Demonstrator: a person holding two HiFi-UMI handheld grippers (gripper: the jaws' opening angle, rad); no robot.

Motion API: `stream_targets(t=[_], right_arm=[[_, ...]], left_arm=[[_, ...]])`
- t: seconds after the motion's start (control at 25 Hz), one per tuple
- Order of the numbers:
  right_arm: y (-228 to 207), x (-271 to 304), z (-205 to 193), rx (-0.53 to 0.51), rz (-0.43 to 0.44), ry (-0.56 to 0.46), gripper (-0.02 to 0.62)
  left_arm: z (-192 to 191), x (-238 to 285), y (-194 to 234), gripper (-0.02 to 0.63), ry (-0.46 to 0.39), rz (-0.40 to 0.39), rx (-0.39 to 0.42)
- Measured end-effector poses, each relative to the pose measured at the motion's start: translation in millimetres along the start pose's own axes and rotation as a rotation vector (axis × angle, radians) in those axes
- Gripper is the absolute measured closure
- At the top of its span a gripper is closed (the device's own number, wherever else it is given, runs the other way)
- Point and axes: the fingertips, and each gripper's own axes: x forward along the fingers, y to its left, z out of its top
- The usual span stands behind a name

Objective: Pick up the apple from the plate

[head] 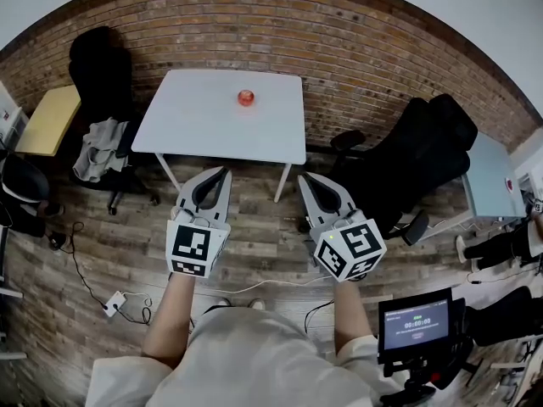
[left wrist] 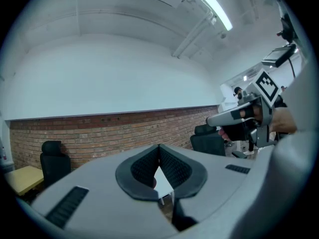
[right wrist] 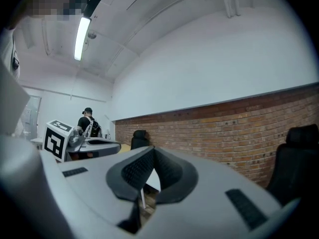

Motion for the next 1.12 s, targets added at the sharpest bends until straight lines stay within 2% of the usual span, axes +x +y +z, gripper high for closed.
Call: stream_targets(t=[0.44, 0.84, 1.12], right_arm=[[-15.5, -12.6, -15.9, -0.009, -0.013, 0.032, 0.594], [-24.4, 1.3, -13.8, 0.000, -0.020, 0.026, 0.594], [-32.8, 40.9, -19.3, 0.094, 0.065, 0.039, 0.594]], left_arm=[[-14.7, -9.0, -14.4, 0.600, 0.014, 0.043, -0.025], [-17.4, 0.7, -0.4, 0.600, 0.003, 0.061, -0.044], [-30.8, 35.5, 28.3, 0.600, 0.000, 0.050, -0.063]])
